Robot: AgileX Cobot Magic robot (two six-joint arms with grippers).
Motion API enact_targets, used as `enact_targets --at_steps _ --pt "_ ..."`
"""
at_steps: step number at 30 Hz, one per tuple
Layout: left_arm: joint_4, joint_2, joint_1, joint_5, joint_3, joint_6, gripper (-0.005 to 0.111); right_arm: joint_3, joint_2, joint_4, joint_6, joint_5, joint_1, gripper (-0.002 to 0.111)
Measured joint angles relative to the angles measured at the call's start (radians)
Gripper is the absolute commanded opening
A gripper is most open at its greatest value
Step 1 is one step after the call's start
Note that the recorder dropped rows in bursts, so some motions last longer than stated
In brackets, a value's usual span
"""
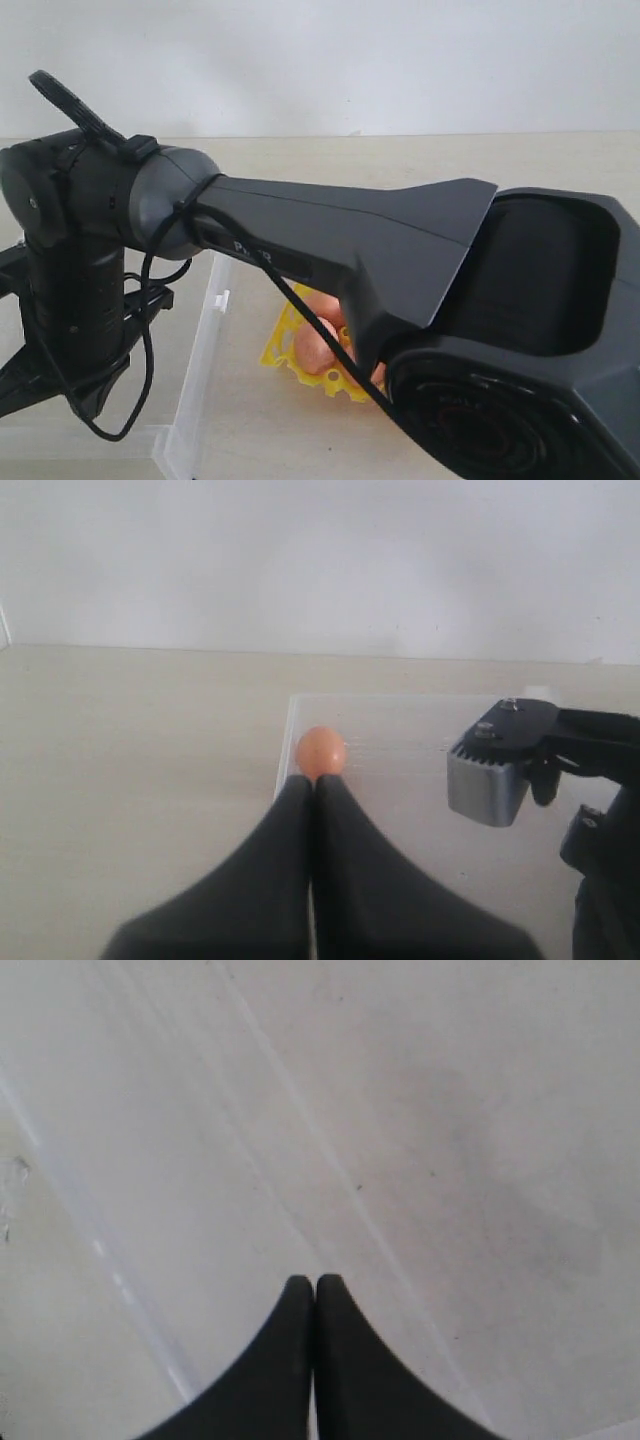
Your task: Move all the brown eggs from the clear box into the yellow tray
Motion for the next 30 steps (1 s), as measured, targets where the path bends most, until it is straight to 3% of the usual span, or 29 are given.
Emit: enact_targets --at_steps 6,30 --pt "0.0 0.0 0.0 0.0 0.0 0.0 -0.004 0.1 -0.017 0.02 -0.025 0.001 0.002 0.0" --pt "0.0 0.0 0.0 0.0 0.0 0.0 -0.004 0.103 -0.05 0.087 -0.029 -0.001 0.05 0.0"
